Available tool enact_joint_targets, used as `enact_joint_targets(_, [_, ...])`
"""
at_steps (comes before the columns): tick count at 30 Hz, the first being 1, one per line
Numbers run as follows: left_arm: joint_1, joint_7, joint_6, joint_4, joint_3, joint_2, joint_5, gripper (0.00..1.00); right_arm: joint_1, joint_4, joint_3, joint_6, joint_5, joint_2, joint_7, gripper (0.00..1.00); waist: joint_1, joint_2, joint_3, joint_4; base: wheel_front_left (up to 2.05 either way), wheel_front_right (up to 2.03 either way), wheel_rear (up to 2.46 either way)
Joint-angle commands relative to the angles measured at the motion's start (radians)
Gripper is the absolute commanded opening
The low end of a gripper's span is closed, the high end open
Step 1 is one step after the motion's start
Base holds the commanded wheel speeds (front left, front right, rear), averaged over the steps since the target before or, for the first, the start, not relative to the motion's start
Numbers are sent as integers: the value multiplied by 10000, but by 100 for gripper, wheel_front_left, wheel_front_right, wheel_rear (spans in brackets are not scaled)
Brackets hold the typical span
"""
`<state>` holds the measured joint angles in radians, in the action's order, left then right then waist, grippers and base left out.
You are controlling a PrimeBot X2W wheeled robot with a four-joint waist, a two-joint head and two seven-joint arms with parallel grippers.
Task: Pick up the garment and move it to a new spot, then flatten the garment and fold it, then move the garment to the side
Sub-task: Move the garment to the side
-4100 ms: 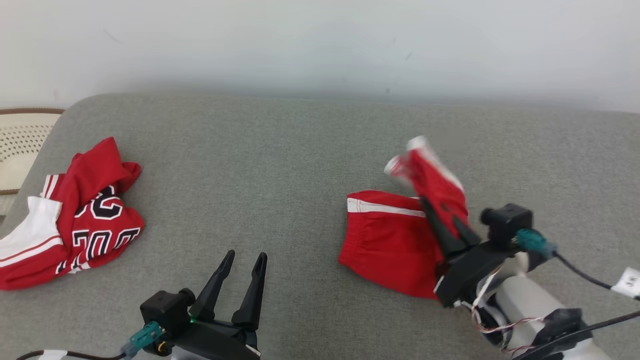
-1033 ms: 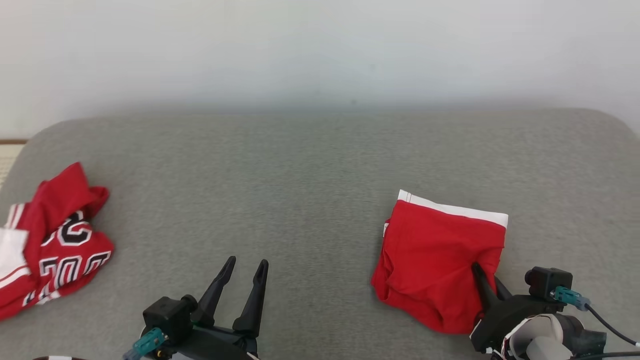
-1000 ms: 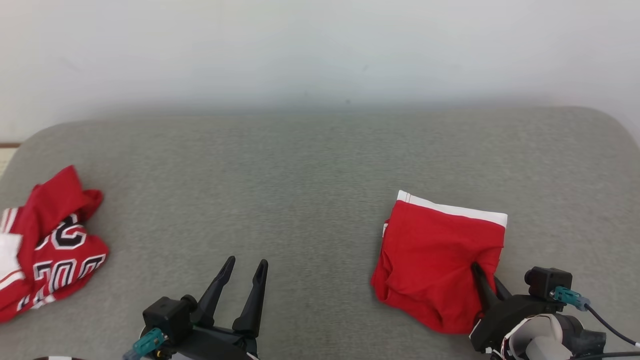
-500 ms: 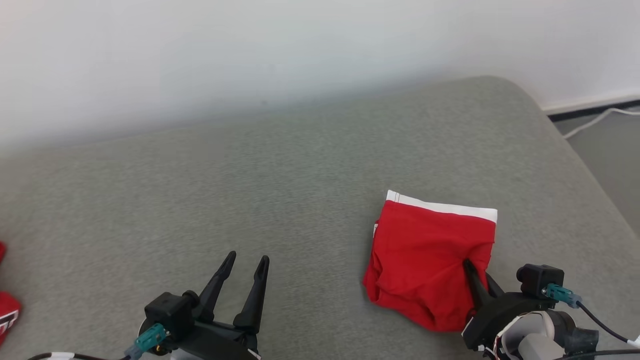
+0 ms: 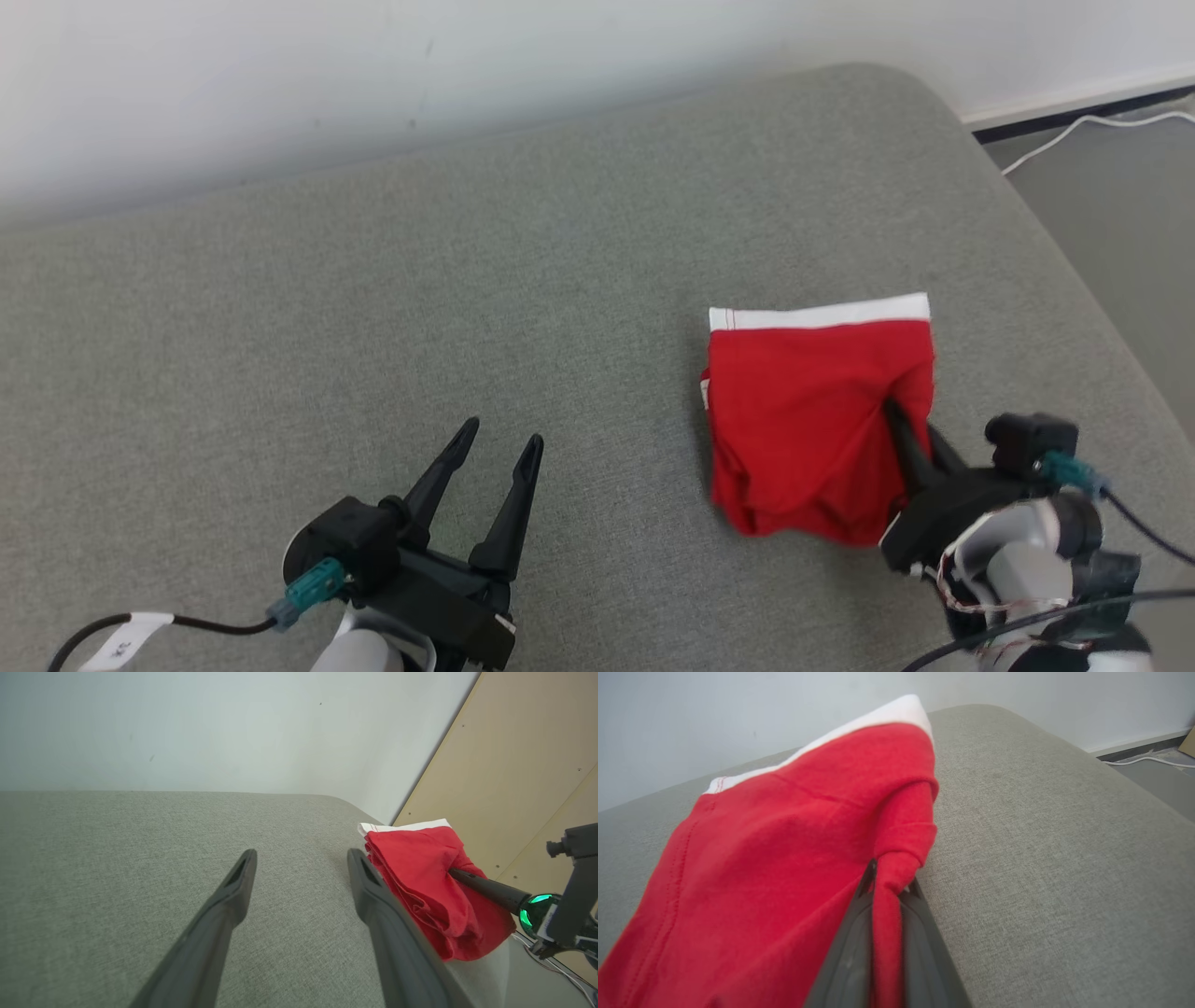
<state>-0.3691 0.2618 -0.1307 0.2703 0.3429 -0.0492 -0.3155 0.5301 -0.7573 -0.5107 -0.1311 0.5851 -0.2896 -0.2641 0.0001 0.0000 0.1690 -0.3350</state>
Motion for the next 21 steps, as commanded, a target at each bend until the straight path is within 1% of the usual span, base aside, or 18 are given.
enact_joint_targets(1, [-140, 47, 8, -53, 23, -25, 91, 100, 187, -29, 47, 7, -132, -106, -3, 0, -1, 0, 401, 164, 0, 0, 0])
enact_joint_targets(4, [-321, 47, 8, -108, 108, -24, 290, 100, 828, -286, 351, 7, -526, -370, -2, 0, -1, 0, 797, 371, 0, 0, 0])
enact_joint_targets(10, [-667, 47, 8, -221, 299, -24, 429, 100, 2042, -1040, 1306, 7, -1391, -890, -3, 0, -1, 0, 1554, 823, 0, 0, 0])
enact_joint_targets(11, [-728, 45, 8, -223, 341, -24, 437, 100, 2258, -1170, 1521, 9, -1519, -965, -2, 0, -1, 0, 1661, 887, 0, 0, 0])
enact_joint_targets(12, [-886, 47, 8, -219, 433, -20, 490, 100, 2607, -1450, 1948, 7, -1768, -1137, -3, 0, -1, 0, 1877, 1038, 0, 0, 0])
enact_joint_targets(18, [-1158, 47, 8, -189, 612, -24, 540, 100, 3333, -2110, 3095, 7, -2775, -1456, -3, 0, -1, 0, 2286, 1411, 0, 0, 0])
enact_joint_targets(19, [-1202, 45, 8, -183, 622, -20, 546, 100, 3415, -2185, 3285, 7, -2986, -1467, -3, 24, -1, 0, 2321, 1450, 0, 0, 0])
enact_joint_targets(20, [-1240, 47, 8, -181, 643, -20, 546, 100, 3509, -2164, 3580, 7, -3212, -1536, -3, 51, -1, 0, 2356, 1482, 0, 0, 0])
enact_joint_targets(21, [-1259, 45, 8, -173, 644, -20, 559, 100, 3559, -2154, 3825, 7, -3446, -1506, -3, 100, -1, 0, 2378, 1509, 0, 0, 0])
